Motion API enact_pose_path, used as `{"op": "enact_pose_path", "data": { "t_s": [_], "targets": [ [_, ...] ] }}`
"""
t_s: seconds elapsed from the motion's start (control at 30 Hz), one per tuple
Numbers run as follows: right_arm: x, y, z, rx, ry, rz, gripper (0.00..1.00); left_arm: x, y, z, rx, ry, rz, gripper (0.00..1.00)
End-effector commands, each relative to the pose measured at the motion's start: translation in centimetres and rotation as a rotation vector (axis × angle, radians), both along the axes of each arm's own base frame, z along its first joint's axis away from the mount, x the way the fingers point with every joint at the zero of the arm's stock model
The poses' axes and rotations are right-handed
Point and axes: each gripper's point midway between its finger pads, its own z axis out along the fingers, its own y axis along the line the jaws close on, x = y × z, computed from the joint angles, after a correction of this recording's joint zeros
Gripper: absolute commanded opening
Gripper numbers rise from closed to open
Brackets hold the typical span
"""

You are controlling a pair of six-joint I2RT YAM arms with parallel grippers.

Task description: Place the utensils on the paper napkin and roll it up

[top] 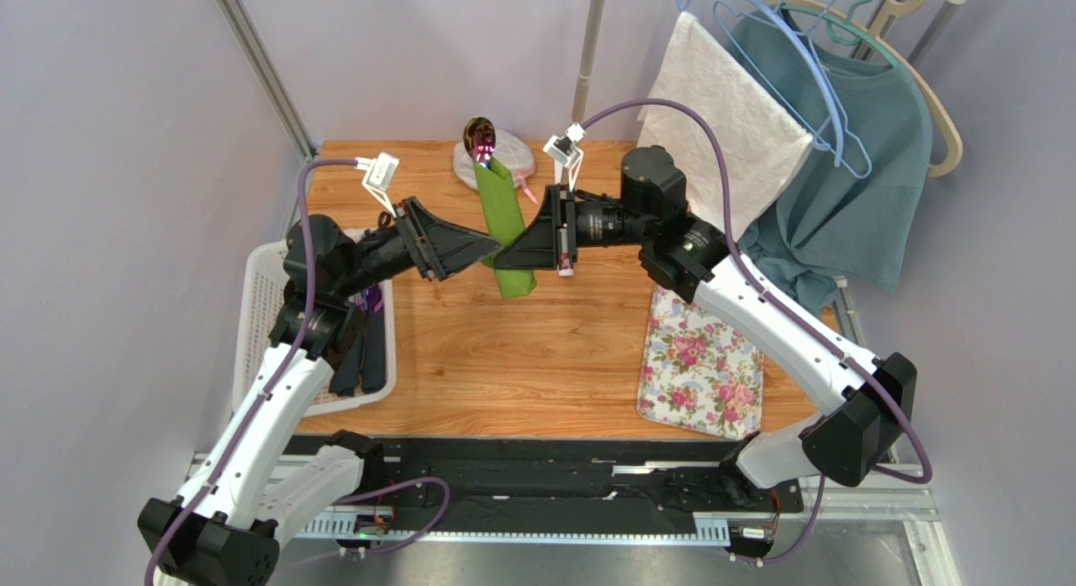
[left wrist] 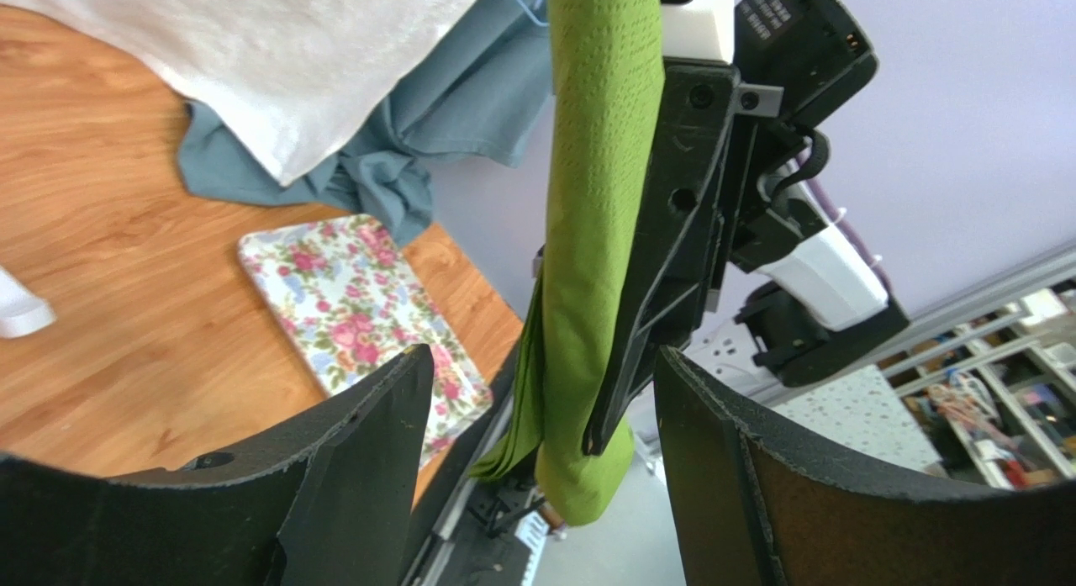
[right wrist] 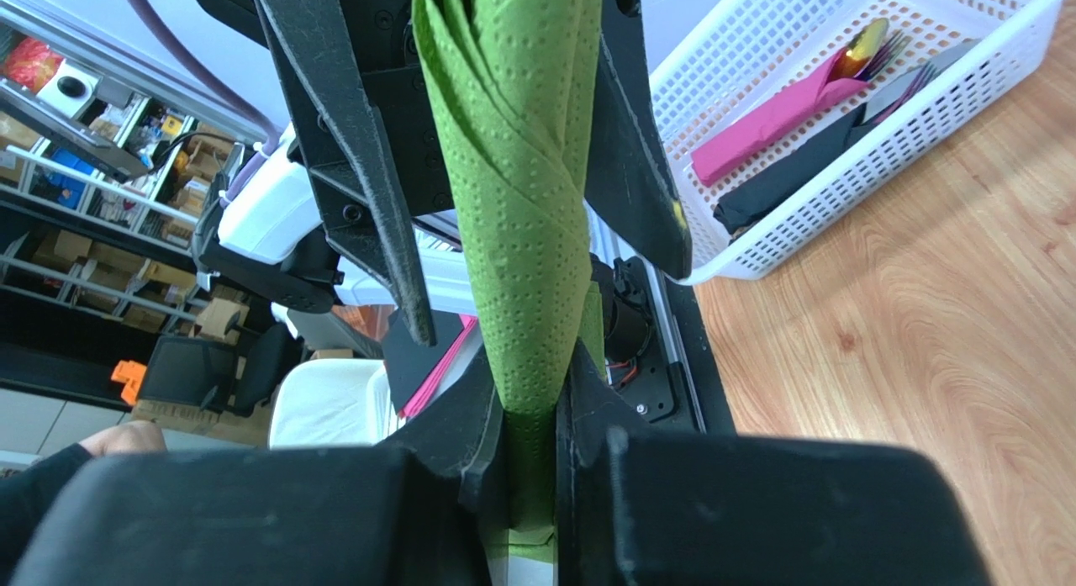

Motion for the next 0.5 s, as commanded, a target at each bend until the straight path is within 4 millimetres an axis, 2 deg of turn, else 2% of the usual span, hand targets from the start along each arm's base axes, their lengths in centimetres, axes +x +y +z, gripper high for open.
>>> {"op": "enact_pose_path", "data": {
  "t_s": [0.0, 0.23, 0.47],
  "targets": [
    [-0.6, 0.7, 2.6, 0.081, -0.069, 0.019, 0.0, -0.7, -0.3, 2.0, -0.08, -0.043, -0.055, 0.72],
    [-0.5, 1.1, 2.6, 0.082, -0.082, 0.013, 0.0, 0.0, -0.7, 2.8, -0.125, -0.014, -0.068, 0.68],
    [0.1, 1.7, 2.0, 0.062, -0.09, -0.019, 0.0, 0.3, -1.0, 2.2, -0.128, 0.024, -0.06, 0.64]
  ]
}}
